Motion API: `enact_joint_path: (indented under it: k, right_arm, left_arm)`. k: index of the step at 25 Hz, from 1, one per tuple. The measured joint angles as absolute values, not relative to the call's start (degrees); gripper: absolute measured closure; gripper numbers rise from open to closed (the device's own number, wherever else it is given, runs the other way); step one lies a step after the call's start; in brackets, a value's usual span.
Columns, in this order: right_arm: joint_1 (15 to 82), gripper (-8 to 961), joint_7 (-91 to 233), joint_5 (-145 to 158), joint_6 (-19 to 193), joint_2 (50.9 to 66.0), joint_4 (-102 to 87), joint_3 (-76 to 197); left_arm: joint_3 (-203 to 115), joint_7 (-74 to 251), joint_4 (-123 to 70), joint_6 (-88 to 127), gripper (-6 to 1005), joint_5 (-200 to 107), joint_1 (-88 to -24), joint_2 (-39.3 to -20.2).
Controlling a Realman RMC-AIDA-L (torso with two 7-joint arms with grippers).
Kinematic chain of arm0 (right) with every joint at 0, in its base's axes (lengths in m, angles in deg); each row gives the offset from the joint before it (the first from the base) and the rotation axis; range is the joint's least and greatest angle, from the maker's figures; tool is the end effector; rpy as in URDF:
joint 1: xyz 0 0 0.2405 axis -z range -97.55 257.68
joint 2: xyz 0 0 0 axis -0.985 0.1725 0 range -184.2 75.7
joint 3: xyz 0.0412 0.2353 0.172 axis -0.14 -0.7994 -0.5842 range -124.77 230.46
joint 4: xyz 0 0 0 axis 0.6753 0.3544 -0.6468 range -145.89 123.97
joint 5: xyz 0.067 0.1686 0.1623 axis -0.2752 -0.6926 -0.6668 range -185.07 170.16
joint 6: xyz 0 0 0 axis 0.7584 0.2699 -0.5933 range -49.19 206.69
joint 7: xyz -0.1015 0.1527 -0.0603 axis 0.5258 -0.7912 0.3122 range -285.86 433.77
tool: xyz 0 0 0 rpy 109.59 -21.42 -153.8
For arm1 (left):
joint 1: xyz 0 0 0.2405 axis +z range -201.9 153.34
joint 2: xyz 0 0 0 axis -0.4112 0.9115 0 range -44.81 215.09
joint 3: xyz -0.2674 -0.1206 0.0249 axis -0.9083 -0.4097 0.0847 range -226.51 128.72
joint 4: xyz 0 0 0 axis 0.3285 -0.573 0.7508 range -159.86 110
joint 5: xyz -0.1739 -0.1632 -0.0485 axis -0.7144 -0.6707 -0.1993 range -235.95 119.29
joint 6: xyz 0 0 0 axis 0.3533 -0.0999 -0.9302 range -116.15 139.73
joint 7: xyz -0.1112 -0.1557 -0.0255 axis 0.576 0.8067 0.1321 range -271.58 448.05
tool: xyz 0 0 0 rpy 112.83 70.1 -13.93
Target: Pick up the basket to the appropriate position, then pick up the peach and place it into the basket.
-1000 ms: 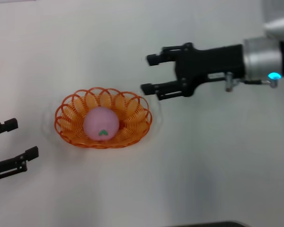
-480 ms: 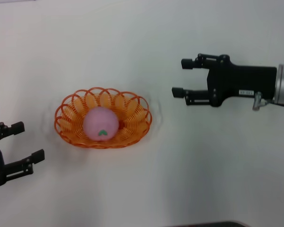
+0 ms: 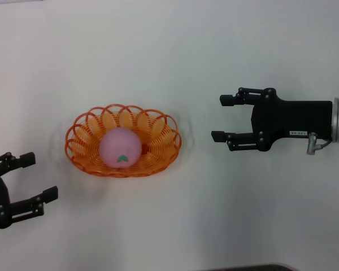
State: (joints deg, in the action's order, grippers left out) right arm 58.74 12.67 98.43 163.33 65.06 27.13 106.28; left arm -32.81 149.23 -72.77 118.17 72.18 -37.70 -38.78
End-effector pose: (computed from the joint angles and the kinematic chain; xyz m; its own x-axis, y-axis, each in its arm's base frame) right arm 0.3226 0.3476 -0.0874 0.8949 -0.1417 -0.4231 -0.2662 -0.9305 -0.2515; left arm -0.3864 0.2482 -0.0294 0.8026 0.3128 0.5079 0.4906 -0.8305 -0.2638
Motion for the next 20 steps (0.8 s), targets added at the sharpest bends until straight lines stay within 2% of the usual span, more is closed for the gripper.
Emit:
enact_joint_path:
  k: [20]
  right_arm:
    - [58.8, 141, 12.4, 101.3, 166.1, 64.31, 27.6, 105.5]
  left_arm:
    - [-32.8, 149.3, -72.4, 118.2, 124, 72.2, -37.5, -38.82]
